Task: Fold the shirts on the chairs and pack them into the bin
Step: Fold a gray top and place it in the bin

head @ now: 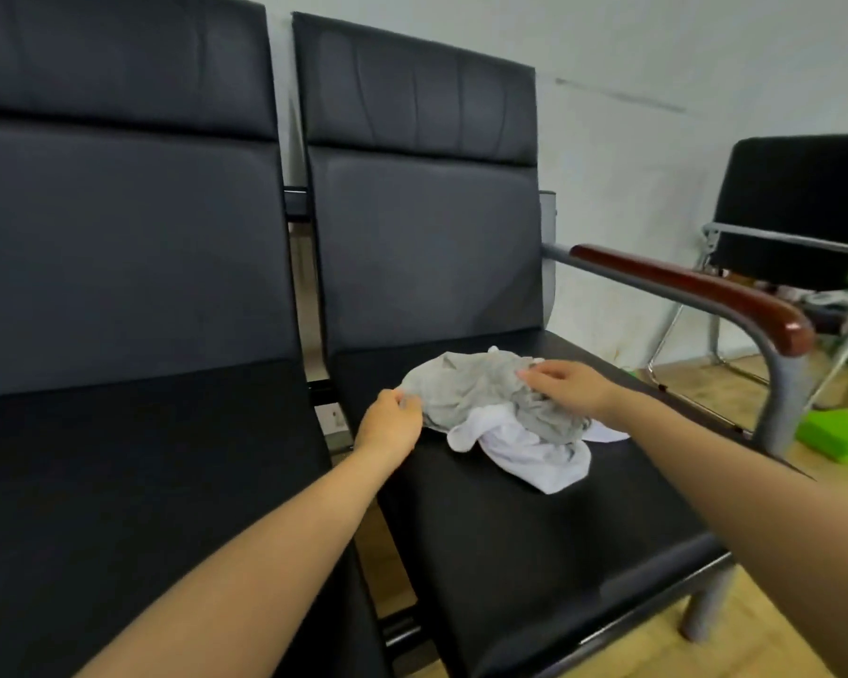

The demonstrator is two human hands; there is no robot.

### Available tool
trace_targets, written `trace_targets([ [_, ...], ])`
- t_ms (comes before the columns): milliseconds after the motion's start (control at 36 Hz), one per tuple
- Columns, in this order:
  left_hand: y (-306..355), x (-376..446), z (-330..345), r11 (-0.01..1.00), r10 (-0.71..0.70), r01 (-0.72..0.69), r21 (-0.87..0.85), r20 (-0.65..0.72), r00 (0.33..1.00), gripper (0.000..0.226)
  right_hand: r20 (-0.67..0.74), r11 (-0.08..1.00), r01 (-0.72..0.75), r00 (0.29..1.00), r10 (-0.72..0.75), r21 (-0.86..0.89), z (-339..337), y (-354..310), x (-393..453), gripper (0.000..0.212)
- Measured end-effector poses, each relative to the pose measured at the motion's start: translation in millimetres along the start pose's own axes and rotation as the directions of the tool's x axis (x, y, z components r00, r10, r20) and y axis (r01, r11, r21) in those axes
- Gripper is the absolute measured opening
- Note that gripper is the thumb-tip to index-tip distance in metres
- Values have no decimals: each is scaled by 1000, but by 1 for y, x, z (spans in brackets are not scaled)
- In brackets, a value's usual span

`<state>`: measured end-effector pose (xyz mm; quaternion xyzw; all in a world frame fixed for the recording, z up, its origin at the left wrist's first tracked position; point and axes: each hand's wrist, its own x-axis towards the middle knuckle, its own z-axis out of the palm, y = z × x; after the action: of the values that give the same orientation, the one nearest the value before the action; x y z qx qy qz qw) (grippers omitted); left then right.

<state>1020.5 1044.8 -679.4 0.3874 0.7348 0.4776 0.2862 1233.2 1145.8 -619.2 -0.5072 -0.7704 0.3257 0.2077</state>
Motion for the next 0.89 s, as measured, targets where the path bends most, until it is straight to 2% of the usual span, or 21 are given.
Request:
trace_targets([
  [83,-6,5,2,999,5,-7,-51,-35,999,32,3,998,43,999,-43,-41,8,5,9,32],
  [167,-1,0,-2,997,-6,7,-79,6,1000,27,-1,999,49,999,-49,-18,2,-7,9,28],
  [250,7,-7,-11,998,-8,11,-69,56,998,27,-144,990,97,986,-82,99,-11,-36,9,23],
  [333,21,-16,-27,986,87,-87,-145,-7,996,28,-211,953,171,970,-120,248,-23,-86,3,23],
  [472,65,-51,-83,883,240,-276,-379,-141,960,23,-193,793,272,961,-198,545,-32,-193,-29,32],
  [556,86,-78,-122,836,363,-388,-389,-139,921,14,-162,666,276,960,-229,693,-32,-250,-58,26],
  [611,95,-96,-148,817,422,-432,-382,-115,899,20,-142,572,263,958,-248,777,-30,-284,-78,23],
  [694,99,-122,-187,857,395,-409,-314,-111,912,28,-135,477,261,950,-282,839,-21,-323,-99,22],
  [778,88,-149,-236,866,338,-388,-316,-204,919,27,-126,498,247,956,-263,831,-4,-347,-114,27],
  [889,56,-178,-295,830,244,-341,-440,-263,933,23,-28,703,135,986,-161,699,36,-343,-115,25],
])
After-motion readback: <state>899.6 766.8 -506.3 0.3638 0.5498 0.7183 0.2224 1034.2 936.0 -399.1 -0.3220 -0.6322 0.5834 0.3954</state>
